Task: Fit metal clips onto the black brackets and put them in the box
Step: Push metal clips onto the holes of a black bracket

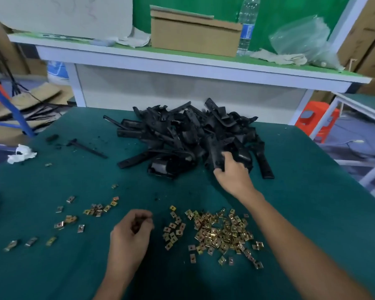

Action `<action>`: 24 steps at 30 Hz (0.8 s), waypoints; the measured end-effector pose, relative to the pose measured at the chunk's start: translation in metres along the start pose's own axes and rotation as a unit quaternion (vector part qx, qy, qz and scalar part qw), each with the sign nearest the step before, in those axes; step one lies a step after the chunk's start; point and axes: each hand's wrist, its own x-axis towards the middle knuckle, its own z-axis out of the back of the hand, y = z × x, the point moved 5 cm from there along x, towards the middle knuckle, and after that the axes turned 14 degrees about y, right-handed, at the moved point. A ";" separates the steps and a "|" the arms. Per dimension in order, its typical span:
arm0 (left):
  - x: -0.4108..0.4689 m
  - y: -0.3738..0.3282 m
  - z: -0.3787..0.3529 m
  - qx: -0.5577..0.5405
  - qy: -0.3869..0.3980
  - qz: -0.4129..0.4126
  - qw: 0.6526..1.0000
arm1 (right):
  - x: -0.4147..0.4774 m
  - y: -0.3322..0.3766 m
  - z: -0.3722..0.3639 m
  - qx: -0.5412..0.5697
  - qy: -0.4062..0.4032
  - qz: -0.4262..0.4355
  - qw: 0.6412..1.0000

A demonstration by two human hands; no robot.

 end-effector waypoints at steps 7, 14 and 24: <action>-0.003 -0.004 -0.001 -0.016 0.012 -0.025 0.999 | -0.049 -0.089 0.043 -0.150 -0.048 -0.012 0.987; -0.007 -0.009 -0.004 0.041 0.028 -0.035 0.998 | -0.071 -0.137 0.023 0.228 -0.030 -0.151 0.961; 0.001 -0.018 -0.022 0.246 0.042 -0.032 0.968 | -0.060 -0.059 -0.015 -0.041 0.137 -0.094 0.985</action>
